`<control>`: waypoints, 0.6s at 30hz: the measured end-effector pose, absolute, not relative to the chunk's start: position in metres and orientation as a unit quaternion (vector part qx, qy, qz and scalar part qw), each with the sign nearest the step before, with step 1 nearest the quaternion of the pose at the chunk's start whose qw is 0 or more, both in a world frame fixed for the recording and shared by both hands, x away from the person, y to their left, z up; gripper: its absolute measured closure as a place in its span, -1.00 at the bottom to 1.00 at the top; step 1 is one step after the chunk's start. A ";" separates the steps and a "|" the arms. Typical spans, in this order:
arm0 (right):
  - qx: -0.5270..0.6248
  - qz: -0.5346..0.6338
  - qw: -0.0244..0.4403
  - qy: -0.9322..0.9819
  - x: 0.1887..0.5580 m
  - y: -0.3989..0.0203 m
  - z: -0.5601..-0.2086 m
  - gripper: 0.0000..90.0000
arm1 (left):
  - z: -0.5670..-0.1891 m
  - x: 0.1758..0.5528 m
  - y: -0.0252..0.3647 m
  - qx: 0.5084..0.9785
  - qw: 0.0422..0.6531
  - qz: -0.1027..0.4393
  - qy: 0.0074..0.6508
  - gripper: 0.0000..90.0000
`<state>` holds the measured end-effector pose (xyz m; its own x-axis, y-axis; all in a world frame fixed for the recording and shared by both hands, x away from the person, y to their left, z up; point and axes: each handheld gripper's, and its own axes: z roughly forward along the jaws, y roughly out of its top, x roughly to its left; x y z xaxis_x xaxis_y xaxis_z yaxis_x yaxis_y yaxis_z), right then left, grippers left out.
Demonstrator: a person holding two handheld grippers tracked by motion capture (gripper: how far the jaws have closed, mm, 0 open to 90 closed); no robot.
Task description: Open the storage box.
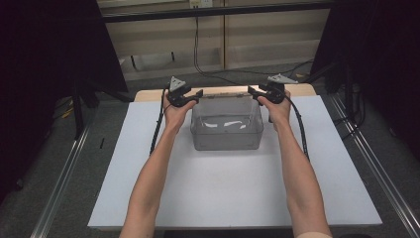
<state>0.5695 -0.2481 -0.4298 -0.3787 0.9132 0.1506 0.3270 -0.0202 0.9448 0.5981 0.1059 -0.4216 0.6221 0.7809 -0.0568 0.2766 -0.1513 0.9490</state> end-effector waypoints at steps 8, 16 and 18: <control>0.481 0.516 0.292 0.646 0.563 -0.250 -0.425 -0.47 | -0.419 0.595 0.105 0.722 0.540 0.237 0.360 -0.50; 0.480 0.528 0.298 0.634 0.555 -0.250 -0.414 -0.91 | -0.413 0.586 0.109 0.712 0.543 0.238 0.377 -0.86; 0.482 0.530 0.294 0.632 0.553 -0.250 -0.413 -0.95 | -0.411 0.583 0.110 0.706 0.552 0.232 0.378 -0.86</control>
<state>0.5532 -0.2498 -0.4131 -0.3622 0.9216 0.1395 0.2975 -0.0276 0.9543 0.5826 0.1100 -0.4108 0.6067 0.7898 -0.0902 0.2786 -0.1050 0.9546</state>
